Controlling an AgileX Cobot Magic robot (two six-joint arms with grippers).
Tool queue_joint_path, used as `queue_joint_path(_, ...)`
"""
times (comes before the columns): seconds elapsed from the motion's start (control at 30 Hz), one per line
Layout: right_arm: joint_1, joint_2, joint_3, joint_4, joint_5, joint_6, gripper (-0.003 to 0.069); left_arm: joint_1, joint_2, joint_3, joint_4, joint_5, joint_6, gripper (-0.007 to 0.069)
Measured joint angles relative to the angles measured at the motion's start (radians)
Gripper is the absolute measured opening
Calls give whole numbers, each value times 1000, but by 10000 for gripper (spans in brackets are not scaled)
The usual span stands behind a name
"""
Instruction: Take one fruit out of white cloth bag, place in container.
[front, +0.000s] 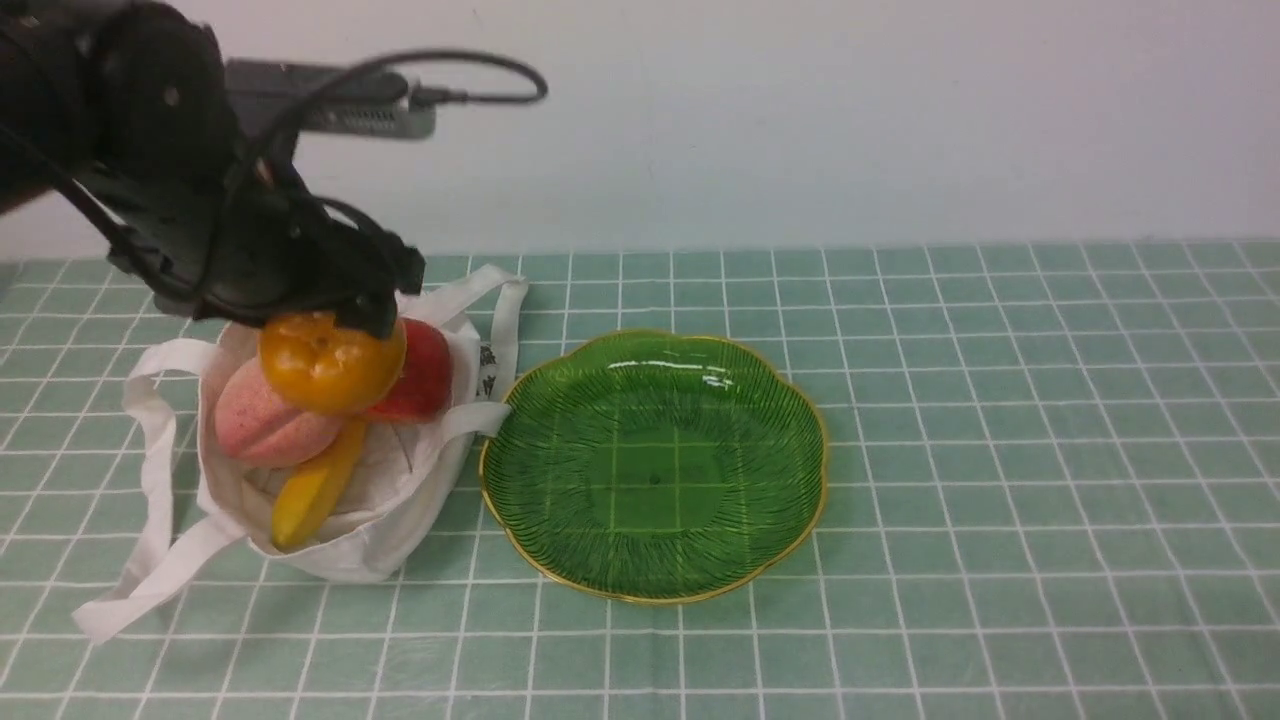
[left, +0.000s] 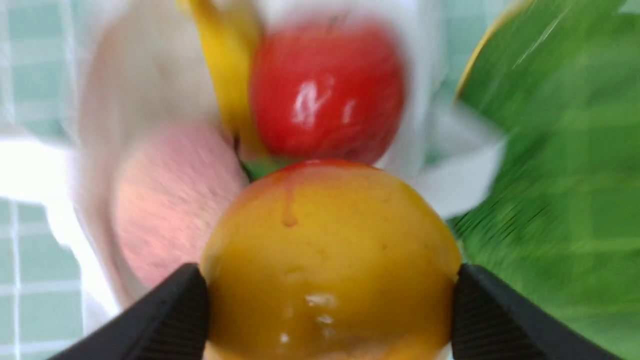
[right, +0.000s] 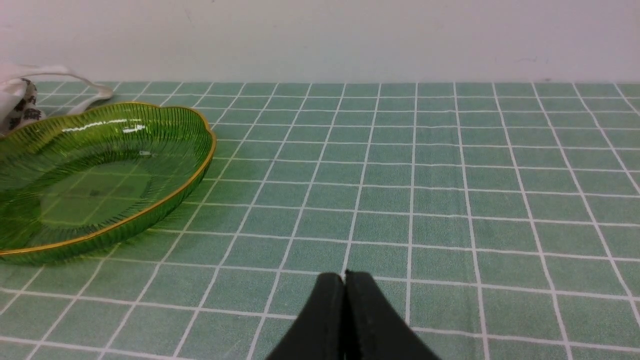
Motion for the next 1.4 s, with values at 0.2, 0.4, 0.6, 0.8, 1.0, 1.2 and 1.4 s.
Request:
queue_joint_path(0.2, 0, 0, 0, 0, 0, 0, -15, -29, 5, -28, -190, -6, 54, 558)
queue_joint_path(0.4, 0, 0, 0, 0, 0, 0, -15, -105, 124, -28, -283, -106, 86, 558)
queue_joint_path(0.6, 0, 0, 0, 0, 0, 0, -15, -162, 262, -28, -322, -213, 90, 558)
queue_joint_path(0.8, 0, 0, 0, 0, 0, 0, -15, -164, 330, -28, -342, -272, 93, 558)
queue_joint_path(1.0, 0, 0, 0, 0, 0, 0, -15, -164, 336, -28, -351, -281, 100, 609)
queue_joint_path(1.2, 0, 0, 0, 0, 0, 0, -15, -164, 336, -29, -371, -270, 100, 668)
queue_joint_path(1.4, 0, 0, 0, 0, 0, 0, -15, -162, 331, -58, -375, -218, 103, 652)
